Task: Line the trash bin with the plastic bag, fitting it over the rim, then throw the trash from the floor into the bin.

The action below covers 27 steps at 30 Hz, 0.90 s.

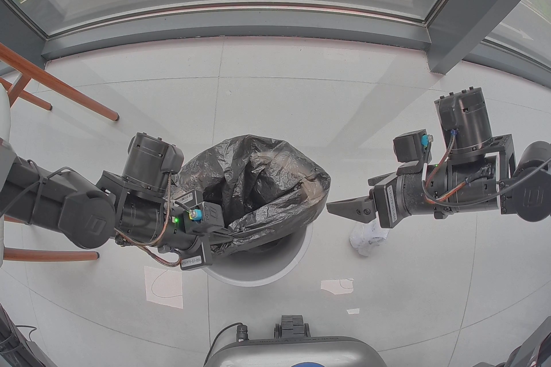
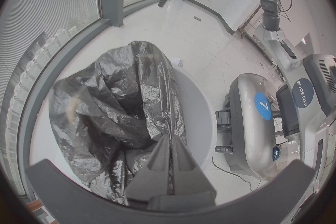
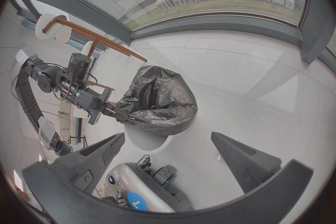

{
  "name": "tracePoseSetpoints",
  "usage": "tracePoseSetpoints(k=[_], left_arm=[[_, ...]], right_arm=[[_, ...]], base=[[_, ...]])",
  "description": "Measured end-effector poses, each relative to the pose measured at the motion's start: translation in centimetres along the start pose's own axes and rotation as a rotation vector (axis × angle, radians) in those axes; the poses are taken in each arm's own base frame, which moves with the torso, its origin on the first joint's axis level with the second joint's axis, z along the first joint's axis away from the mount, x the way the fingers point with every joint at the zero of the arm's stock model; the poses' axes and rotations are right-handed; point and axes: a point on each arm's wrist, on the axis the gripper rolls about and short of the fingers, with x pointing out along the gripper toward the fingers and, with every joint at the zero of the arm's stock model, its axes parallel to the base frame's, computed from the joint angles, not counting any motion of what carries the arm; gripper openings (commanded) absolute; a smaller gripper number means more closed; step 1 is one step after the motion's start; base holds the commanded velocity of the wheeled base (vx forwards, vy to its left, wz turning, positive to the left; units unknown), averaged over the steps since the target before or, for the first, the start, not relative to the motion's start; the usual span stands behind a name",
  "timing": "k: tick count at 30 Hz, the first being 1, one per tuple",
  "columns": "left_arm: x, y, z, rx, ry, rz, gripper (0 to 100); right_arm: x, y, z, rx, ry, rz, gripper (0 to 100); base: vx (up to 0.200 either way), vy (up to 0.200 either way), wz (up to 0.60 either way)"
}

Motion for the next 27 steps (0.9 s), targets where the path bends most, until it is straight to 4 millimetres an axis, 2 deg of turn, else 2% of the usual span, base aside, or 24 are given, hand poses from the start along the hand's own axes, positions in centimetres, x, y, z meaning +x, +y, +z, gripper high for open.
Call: tracePoseSetpoints(k=[4,5,14,21,27], left_arm=[[-0.8,-0.1,1.1,0.010,-0.033,0.016,0],[-1.0,-0.2,1.4,0.008,-0.042,0.020,100],[-2.0,-0.8,1.7,0.016,-0.055,0.022,100],[-1.6,-2.0,0.9,0.018,-0.034,-0.007,100],[-1.0,-1.7,1.0,0.030,-0.057,0.025,100]], right_arm=[[0.0,0.0,0.0,0.004,0.001,0.000,100],[0.0,0.0,0.0,0.005,0.002,0.000,100],[0.0,0.0,0.0,0.005,0.001,0.000,100],[0.0,0.0,-0.1,0.004,0.001,0.000,100],[-0.1,0.1,0.0,0.005,-0.002,0.001,100]], base=[[0.000,0.000,0.00],[0.000,0.000,0.00],[0.000,0.000,0.00],[0.000,0.000,0.00],[0.000,0.000,0.00]])
